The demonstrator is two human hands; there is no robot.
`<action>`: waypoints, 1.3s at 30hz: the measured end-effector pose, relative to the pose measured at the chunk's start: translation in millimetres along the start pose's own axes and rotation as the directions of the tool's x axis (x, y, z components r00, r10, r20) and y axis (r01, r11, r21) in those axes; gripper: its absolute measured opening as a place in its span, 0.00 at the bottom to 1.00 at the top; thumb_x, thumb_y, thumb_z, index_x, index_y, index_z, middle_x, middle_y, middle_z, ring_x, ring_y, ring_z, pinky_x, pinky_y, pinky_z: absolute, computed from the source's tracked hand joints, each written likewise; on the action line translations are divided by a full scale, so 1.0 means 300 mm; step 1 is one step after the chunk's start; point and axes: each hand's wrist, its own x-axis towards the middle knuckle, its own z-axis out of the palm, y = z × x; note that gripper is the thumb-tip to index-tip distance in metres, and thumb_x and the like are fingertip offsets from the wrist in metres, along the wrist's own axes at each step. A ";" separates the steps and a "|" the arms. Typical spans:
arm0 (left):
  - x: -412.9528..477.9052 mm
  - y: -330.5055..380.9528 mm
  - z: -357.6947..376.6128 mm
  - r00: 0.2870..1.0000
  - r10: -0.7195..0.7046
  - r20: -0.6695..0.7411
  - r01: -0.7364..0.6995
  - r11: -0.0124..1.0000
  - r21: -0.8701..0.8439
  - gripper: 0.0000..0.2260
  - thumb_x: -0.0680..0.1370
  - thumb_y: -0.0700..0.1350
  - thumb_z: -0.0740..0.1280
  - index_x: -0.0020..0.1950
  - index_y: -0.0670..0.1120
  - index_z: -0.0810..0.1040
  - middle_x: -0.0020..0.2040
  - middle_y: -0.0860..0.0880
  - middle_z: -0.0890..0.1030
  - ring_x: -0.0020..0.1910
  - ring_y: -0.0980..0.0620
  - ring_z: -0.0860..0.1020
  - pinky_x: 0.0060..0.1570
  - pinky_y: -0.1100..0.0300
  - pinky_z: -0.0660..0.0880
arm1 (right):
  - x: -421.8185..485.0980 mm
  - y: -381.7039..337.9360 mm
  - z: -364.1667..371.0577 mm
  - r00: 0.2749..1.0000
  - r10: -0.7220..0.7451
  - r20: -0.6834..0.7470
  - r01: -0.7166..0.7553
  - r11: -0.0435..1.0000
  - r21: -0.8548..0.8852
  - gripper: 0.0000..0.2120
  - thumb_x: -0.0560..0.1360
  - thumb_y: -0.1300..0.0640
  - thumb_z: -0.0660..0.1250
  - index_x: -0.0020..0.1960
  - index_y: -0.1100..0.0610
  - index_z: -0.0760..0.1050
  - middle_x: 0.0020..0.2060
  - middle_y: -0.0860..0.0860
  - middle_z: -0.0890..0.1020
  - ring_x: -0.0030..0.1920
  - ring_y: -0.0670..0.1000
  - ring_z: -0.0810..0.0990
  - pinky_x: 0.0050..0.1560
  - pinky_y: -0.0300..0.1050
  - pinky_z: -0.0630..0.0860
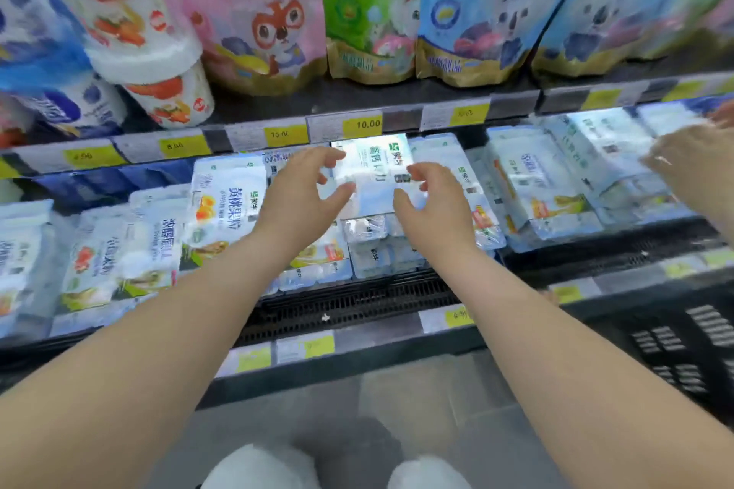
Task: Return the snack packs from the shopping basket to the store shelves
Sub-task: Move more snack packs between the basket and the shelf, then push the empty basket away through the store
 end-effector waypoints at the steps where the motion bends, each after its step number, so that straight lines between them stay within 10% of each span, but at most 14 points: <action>1: -0.011 0.045 -0.044 0.999 -0.020 0.029 0.021 1.000 -0.007 0.16 0.75 0.52 0.68 0.61 0.54 0.73 0.52 0.56 0.75 0.44 0.58 0.73 0.46 0.61 0.70 | -0.022 -0.044 -0.044 0.999 0.032 0.031 -0.032 0.999 -0.009 0.18 0.75 0.53 0.64 0.63 0.56 0.70 0.54 0.46 0.74 0.54 0.47 0.72 0.52 0.40 0.66; 13: -0.347 0.620 -0.462 0.966 -0.021 0.257 0.002 0.997 0.075 0.13 0.76 0.52 0.67 0.59 0.54 0.75 0.44 0.60 0.75 0.42 0.57 0.76 0.45 0.59 0.73 | -0.405 -0.435 -0.634 0.964 0.091 0.250 -0.090 0.996 -0.013 0.11 0.75 0.49 0.63 0.56 0.51 0.73 0.45 0.43 0.75 0.40 0.40 0.73 0.38 0.37 0.66; 23: -0.465 0.865 -0.299 0.881 0.150 0.449 -0.144 0.988 -0.048 0.08 0.75 0.53 0.67 0.54 0.57 0.75 0.41 0.65 0.76 0.40 0.65 0.75 0.36 0.72 0.66 | -0.736 -0.297 -0.916 0.946 0.322 0.033 -0.322 0.947 -0.017 0.07 0.75 0.53 0.64 0.52 0.50 0.75 0.42 0.42 0.77 0.47 0.47 0.77 0.48 0.43 0.72; 32: -0.534 1.153 0.116 0.655 0.322 0.684 -0.353 0.930 -0.100 0.07 0.76 0.53 0.66 0.54 0.56 0.76 0.40 0.64 0.76 0.39 0.67 0.74 0.38 0.74 0.66 | -0.993 0.121 -1.140 0.694 0.685 -0.220 -0.669 0.727 0.154 0.04 0.74 0.53 0.65 0.49 0.48 0.74 0.40 0.42 0.76 0.40 0.43 0.75 0.33 0.29 0.64; 39: -0.440 1.394 0.607 0.571 0.223 0.790 -0.327 0.944 -0.030 0.09 0.77 0.52 0.65 0.56 0.53 0.77 0.42 0.61 0.77 0.39 0.64 0.74 0.36 0.69 0.66 | -0.957 0.594 -1.340 0.492 0.845 -0.208 -0.800 0.533 0.275 0.06 0.73 0.58 0.67 0.49 0.54 0.75 0.39 0.49 0.78 0.48 0.54 0.79 0.45 0.40 0.70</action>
